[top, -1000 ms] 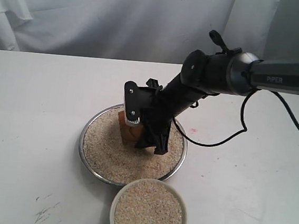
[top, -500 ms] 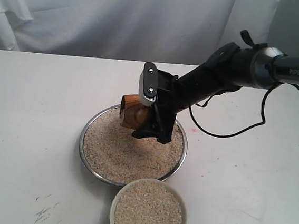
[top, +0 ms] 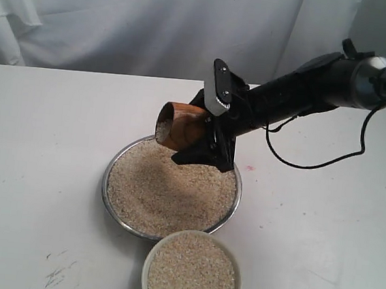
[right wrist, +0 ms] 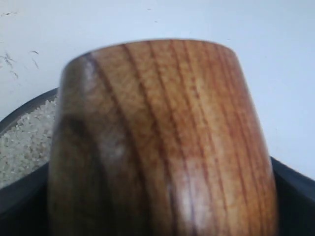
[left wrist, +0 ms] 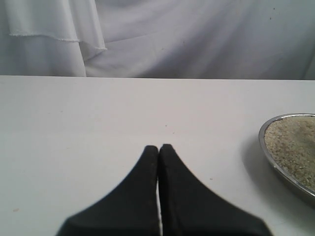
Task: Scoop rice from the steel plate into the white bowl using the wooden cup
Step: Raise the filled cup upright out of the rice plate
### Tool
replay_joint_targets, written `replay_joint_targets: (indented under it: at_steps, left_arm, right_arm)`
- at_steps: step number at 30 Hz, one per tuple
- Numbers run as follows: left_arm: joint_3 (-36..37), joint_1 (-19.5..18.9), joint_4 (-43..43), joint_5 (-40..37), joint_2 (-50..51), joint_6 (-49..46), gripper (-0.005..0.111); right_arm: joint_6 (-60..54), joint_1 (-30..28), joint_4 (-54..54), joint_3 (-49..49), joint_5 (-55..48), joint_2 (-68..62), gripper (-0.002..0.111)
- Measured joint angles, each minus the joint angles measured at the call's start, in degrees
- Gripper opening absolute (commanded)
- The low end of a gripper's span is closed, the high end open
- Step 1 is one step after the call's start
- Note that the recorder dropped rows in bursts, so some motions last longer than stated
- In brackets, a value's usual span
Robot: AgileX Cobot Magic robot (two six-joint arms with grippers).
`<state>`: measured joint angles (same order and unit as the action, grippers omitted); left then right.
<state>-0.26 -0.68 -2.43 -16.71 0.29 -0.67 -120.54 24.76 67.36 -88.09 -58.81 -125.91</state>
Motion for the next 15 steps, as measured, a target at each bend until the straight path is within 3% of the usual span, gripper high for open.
replay_joint_targets:
  at_steps: [15]
  left_arm:
    - [0.0, 0.0, 0.0, 0.0, 0.0, 0.0, 0.000]
  right_arm:
    - [2.3, -1.0, -1.0, 3.7, -2.0, 8.8, 0.000]
